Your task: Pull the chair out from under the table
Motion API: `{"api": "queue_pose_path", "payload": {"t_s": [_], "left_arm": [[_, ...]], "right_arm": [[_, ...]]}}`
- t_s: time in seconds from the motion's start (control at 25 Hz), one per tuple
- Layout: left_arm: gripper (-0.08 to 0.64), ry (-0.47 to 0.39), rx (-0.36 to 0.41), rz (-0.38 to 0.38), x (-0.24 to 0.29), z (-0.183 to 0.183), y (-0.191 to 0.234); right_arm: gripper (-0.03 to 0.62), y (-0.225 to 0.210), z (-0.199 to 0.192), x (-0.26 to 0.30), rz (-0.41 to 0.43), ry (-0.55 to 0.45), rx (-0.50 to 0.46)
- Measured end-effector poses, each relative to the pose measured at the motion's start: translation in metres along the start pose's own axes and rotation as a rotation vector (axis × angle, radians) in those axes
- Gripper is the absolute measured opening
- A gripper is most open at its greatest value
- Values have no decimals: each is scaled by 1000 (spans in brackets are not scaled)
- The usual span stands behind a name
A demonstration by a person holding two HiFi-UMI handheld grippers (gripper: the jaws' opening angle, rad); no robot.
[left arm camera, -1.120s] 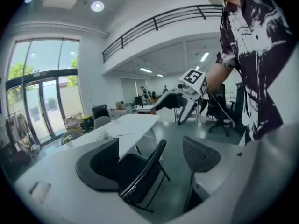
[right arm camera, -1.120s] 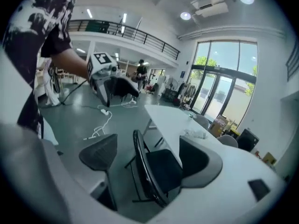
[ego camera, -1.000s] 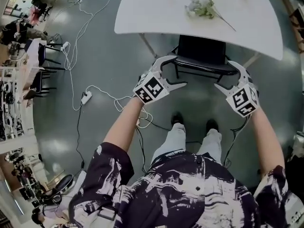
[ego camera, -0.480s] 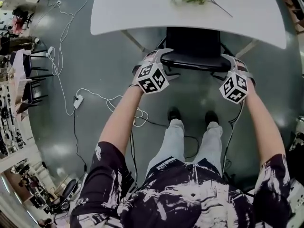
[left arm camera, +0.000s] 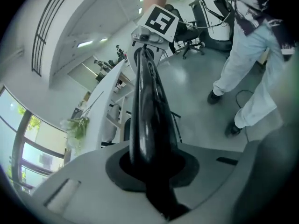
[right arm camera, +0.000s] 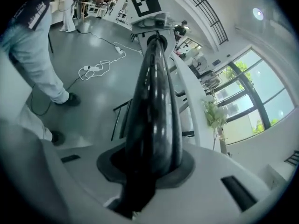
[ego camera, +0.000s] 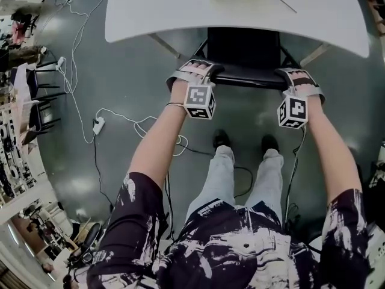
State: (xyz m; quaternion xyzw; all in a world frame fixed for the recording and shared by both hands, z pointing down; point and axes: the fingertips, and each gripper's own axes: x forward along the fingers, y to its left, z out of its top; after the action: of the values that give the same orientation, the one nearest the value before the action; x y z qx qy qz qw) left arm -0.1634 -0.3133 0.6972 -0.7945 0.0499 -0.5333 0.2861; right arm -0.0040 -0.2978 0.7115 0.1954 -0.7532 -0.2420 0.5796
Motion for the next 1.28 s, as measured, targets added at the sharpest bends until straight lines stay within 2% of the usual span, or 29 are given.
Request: {"api": "queue_pose_path", "payload": {"t_s": [0.08,0.32,0.56,0.72,0.96,1.28], "left_arm": [[28,3,-10,23,1,1,-1],[26,17,-39,18,9,1,-5],[29,30,-43,18,-26,26,-23],[38,38,-41,15,-41,32,-64],[37,45,-72,8,-84,64,-123],[37,55,-110,-4,-128,89,-218]], "right_arm": [[74,-1,-1,-1,-22,6,32],[63,6,-5,5,-19,5,47],[60,27,5,-40,-33,14,46],[58,65,19,-56,-19,7,44],[57,117,37,-110,-10,-2,16],[62,204,66,-164,57,0,4]]}}
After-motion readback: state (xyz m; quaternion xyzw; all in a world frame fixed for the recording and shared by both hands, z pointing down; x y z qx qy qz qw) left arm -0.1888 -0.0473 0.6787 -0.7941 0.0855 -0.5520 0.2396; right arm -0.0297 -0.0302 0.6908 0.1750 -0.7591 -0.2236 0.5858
